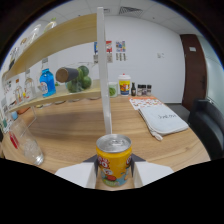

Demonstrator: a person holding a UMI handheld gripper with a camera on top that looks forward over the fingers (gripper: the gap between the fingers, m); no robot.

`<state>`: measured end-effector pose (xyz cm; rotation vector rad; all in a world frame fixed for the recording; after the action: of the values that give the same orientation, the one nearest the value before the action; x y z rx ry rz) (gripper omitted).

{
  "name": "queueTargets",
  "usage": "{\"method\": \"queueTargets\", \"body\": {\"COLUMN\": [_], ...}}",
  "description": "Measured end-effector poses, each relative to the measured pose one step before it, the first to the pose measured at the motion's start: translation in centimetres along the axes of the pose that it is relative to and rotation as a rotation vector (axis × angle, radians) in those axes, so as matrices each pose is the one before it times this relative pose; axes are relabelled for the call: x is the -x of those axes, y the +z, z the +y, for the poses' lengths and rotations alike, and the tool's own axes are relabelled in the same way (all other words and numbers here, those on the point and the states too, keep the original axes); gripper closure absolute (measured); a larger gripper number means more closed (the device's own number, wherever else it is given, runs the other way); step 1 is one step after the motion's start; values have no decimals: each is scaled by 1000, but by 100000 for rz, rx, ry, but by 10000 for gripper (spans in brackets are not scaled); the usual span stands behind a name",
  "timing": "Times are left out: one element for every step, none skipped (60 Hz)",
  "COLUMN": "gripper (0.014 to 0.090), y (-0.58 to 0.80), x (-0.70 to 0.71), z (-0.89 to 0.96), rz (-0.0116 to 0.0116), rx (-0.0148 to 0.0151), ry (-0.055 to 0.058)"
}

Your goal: Make me a cup of Vodka Sunrise.

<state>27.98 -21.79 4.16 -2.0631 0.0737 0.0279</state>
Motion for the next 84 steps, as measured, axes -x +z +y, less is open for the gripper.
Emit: {"method": "queueTargets", "body": {"gripper": [525,522,521,519,518,517,517,516,517,515,512,512,513,514,511,512,511,497,468,440,411,362,308,259,178,201,199,194,197,193,192,190,191,192,191,191,191,191,193,193,192,193,193,191,192,193,192,191,194,193,194,192,187,186,187,189,189,186,185,186,185,183,184,182,182,185,183,182,182,184,186,187,185,187,187,184,182,184,181,183,185,188,192,201], "y": [-65,-52,-68,-69,-89,-150,-38,-101,-74,-136,-82,-80,-82,-72,-57,-55,-49,-86,-110,-159,-249,-256,-302,-315,-370,-415,-419,-505,-529,-546,-552,-584,-594,-611,-612,-691,-602,-566,-551,-561,-514,-483,-455,-404,-378,-323,-395,-290,-153,-185,-138,-100,-56,-31,92,-52,49,62,84,104,140,167,179,212,278,270,328,349,413,438,484,496,561,558,650,628,565,635,633,631,665,655,617,630], "x": [-13,-7,-14,-24,-15,-37,-14,-10,-9,-62,-17,-19,-43,-27,-42,-11,6,23,-9,-77,-80,-136,-168,-107,-62,22,11,149,200,208,269,347,410,437,494,578,566,624,718,780,836,873,908,922,924,918,931,905,988,954,851,758,664,618,664,765,735,725,694,649,587,594,606,653,594,587,582,531,529,537,513,457,404,352,364,303,204,255,278,214,168,147,156,150], "z": [56,46,67,113,74,166,117,111,133,170,190,89,-31,62,68,35,37,-20,-63,-137,-212,-228,-290,-355,-366,-345,-413,-438,-426,-461,-474,-489,-444,-403,-382,-426,-366,-318,-271,-211,-192,-155,-122,-59,-11,47,158,124,156,266,278,277,326,346,402,202,212,148,33,-70,-146,-244,-360,-461,-443,-491,-539,-570,-603,-607,-582,-571,-546,-575,-472,-467,-493,-458,-491,-467,-380,-286,-196,-178], "rz": [31,122,152,241,174,119,173,146,210,283,300,212,347,346,297,192,-12,155,357,505,583,969,1116,1038,825,536,408,103,-31,130,21,-158,-230,-197,-235,-208,-446,-488,-611,-779,-931,-1078,-1018,-961,-881,-809,-691,-904,-721,-943,-797,-377,114,263,92,-299,-482,-615,-464,-255,-123,-142,-351,-545,-550,-464,-461,-483,-532,-589,-543,-420,-265,-194,-76,84,155,42,-32,24,178,252,190,34], "rx": [106,72,198,252,139,97,251,209,328,614,548,217,-299,223,379,287,416,339,287,118,-30,-232,-475,-684,-720,-574,-410,-470,-783,-868,-983,-1050,-957,-791,-782,-736,-816,-888,-669,-453,-462,-543,-461,-276,-37,16,-126,237,297,359,293,199,315,527,525,978,577,383,147,-125,-275,-533,-830,-1091,-1087,-1154,-1065,-878,-1172,-1130,-1081,-968,-887,-732,-772,-604,-464,-647,-791,-906,-666,-350,-82,71], "ry": [208,246,213,239,242,228,66,44,-13,-43,-61,-300,-558,-487,-277,90,298,445,450,369,225,286,232,124,58,35,166,-70,46,76,39,-107,-194,-289,-305,-410,-576,-609,-676,-643,-553,-406,-294,-125,48,145,224,301,362,322,171,37,60,26,166,266,474,698,793,825,712,603,459,252,58,-75,-235,-298,-405,-414,-372,-346,-302,-221,-179,-181,-244,-259,-326,-321,-376,-405,-503,-582]}}
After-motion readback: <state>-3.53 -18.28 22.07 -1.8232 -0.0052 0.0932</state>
